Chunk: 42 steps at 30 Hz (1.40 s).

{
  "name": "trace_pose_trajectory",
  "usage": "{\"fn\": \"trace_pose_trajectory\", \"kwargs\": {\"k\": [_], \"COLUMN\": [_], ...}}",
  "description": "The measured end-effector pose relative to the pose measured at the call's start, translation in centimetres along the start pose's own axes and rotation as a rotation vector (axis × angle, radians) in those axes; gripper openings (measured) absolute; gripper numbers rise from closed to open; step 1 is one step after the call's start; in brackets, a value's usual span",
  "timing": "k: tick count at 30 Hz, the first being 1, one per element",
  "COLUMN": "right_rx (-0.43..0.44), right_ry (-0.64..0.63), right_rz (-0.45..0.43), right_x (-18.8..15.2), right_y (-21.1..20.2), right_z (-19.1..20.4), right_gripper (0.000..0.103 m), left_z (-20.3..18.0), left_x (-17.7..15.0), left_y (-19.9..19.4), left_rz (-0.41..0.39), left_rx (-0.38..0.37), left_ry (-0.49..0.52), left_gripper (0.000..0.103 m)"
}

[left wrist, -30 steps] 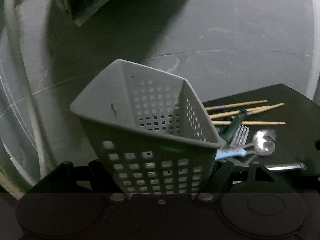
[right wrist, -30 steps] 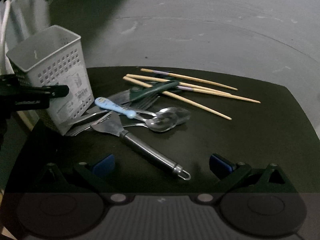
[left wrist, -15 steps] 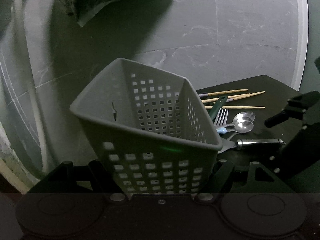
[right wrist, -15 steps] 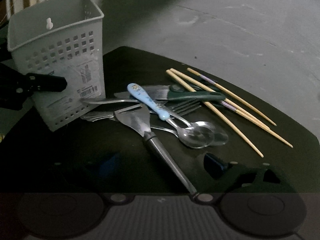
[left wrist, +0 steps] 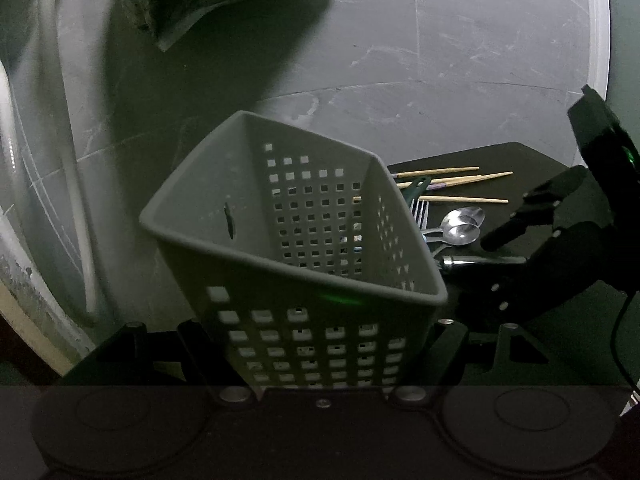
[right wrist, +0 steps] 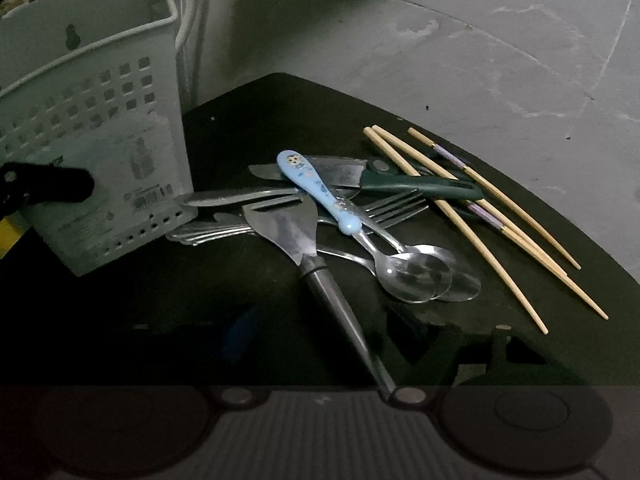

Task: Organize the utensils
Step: 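Reach the right gripper into the utensil pile and grasp the metal peeler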

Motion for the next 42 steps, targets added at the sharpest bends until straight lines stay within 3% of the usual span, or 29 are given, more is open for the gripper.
{"fn": "trace_pose_trajectory", "kwargs": {"k": [6,17,22,29,34,39,42], "right_rx": [0.029,0.089,0.108,0.146,0.178,0.188,0.185], "right_ry": [0.001,0.003,-0.007,-0.039,0.010,0.019,0.012], "right_rz": [0.005,0.038,0.049,0.066,0.098,0.098,0.097], "right_x": [0.1,0.3,0.6,2.0,2.3,2.1,2.0], "right_y": [0.0,0.2,0.2,1.3,2.6,2.8,2.6], "right_z": [0.1,-0.3,-0.7,-1.0,-1.5,-1.5,-1.3], "right_gripper": [0.062,0.061,0.052,0.047,0.042,0.026,0.024], "left_z": [-0.2,-0.4,-0.4,-0.2,-0.2,-0.2,-0.2], "left_x": [-0.1,0.0,-0.1,-0.2,-0.2,-0.2,-0.2], "left_y": [-0.5,-0.6,-0.6,-0.6,-0.6,-0.6,-0.6], "left_rz": [0.003,0.003,0.002,0.000,0.001,0.000,-0.001], "left_rx": [0.009,0.011,0.007,0.001,0.002,0.001,0.001], "left_ry": [-0.005,-0.006,-0.004,-0.003,-0.003,-0.002,-0.003], "left_gripper": [0.077,0.077,0.077,0.077,0.077,0.077,0.077]}}
Point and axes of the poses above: each gripper's, at about its wrist camera, not at the fingertips, and y roughly the way its jaws point, z to its left, x to its top, the point moved 3 cm from there along y, roughly the way its jaws point, and after that the axes turned 10 degrees about -z, right-handed, at the moved point
